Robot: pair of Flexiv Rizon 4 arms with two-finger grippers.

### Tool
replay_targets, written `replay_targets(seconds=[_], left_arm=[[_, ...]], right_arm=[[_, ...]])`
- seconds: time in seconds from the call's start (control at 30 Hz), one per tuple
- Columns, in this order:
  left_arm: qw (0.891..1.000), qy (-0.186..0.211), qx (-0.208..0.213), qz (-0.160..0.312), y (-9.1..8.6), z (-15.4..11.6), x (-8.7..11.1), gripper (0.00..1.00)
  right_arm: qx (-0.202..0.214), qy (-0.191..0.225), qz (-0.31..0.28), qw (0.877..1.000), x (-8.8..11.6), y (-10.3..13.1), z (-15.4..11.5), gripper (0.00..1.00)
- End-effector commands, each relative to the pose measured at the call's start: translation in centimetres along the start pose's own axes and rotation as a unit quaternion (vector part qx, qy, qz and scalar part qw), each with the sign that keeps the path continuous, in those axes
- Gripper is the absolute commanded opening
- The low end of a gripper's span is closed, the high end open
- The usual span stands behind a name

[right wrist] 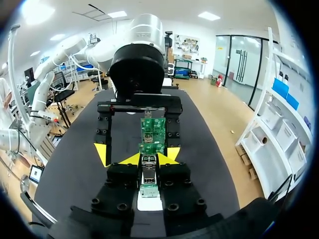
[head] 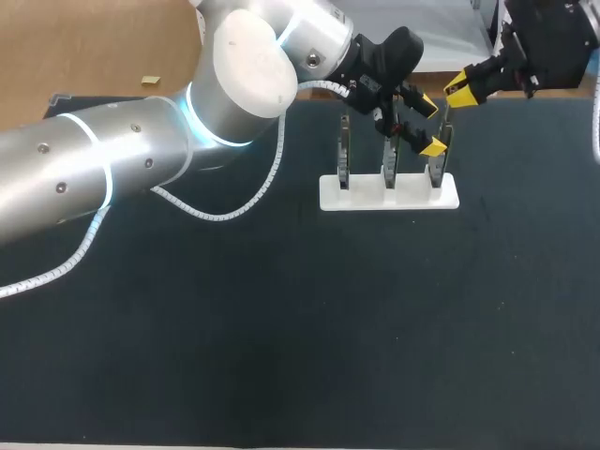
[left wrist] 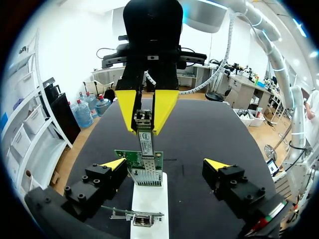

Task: Pick up the optical module with the left hand, and insert it into the network port with the right hand.

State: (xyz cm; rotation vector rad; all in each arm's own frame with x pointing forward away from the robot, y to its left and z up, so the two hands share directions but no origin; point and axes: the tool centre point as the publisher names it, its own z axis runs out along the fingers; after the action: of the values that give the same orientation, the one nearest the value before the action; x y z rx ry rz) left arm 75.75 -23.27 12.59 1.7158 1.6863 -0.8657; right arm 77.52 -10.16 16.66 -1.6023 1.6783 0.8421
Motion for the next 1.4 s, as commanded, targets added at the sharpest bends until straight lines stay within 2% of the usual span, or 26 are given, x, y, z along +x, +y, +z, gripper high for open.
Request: replay_targets(seconds=[0.03,0.57,1.07,1.4], left_arm=[[1.000,0.002,0.002,-0.001,0.19,0.05,-0.10,1.00],[1.000,0.002,0.002,-0.001,0.19,0.05,-0.10,1.00],[1.000,0.002,0.002,-0.001,0.19,0.05,-0.10,1.00],[1.000,0.002,0.002,-0.001,0.19,0.05,-0.10,1.00]], right_arm=[[0.003,0.000,0.001,1.000,0.00,0.26,0.04,0.00],[0.007,0.006,0.013,1.000,0.86,0.25,0.48,0.00],[0.021,-0.005,-0.003,1.000,-0.01,0.04,-0.08,0.00],[0.020,-0.004,0.003,1.000,0.31,0.12,0.12,0.00]])
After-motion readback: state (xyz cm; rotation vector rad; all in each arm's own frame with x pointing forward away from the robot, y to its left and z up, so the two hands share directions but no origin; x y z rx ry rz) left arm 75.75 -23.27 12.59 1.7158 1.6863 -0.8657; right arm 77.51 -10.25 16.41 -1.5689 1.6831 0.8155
